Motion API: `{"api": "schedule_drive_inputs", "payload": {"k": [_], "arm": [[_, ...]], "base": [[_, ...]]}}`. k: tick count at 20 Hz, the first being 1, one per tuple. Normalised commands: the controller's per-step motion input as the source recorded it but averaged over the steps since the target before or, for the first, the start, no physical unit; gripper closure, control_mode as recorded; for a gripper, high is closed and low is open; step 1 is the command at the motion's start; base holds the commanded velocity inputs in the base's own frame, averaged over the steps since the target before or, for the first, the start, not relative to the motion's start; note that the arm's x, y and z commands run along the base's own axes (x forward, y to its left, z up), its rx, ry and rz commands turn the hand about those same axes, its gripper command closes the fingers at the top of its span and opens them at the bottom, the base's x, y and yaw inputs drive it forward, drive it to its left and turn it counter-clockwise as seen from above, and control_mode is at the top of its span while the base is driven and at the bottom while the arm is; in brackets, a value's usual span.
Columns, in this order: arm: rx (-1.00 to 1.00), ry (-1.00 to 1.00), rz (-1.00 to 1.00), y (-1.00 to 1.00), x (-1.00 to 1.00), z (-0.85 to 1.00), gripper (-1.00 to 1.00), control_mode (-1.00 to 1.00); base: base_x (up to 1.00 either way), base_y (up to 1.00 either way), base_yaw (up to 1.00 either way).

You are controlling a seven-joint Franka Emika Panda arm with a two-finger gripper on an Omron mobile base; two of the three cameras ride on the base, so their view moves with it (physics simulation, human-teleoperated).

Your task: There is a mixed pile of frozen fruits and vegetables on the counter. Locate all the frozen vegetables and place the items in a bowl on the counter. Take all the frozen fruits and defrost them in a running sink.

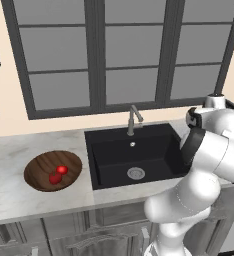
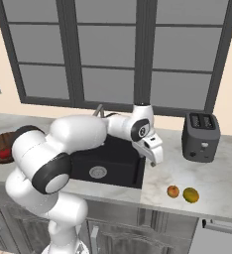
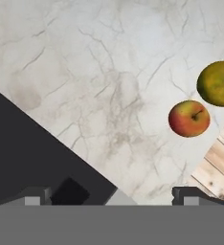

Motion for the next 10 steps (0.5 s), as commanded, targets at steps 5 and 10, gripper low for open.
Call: {"api": "schedule_drive_inputs", "payload": {"k": [5,10], "arm": [[0.00,0.00,-0.10,-0.30,-0.06,-0.03,-1.00,-1.00],[0.00,0.00,-0.10,-0.25,-0.07,-0.06,-1.00,-1.00]], "base": [[0.00,0.00,0.00],[0.00,0.00,0.00]]}}
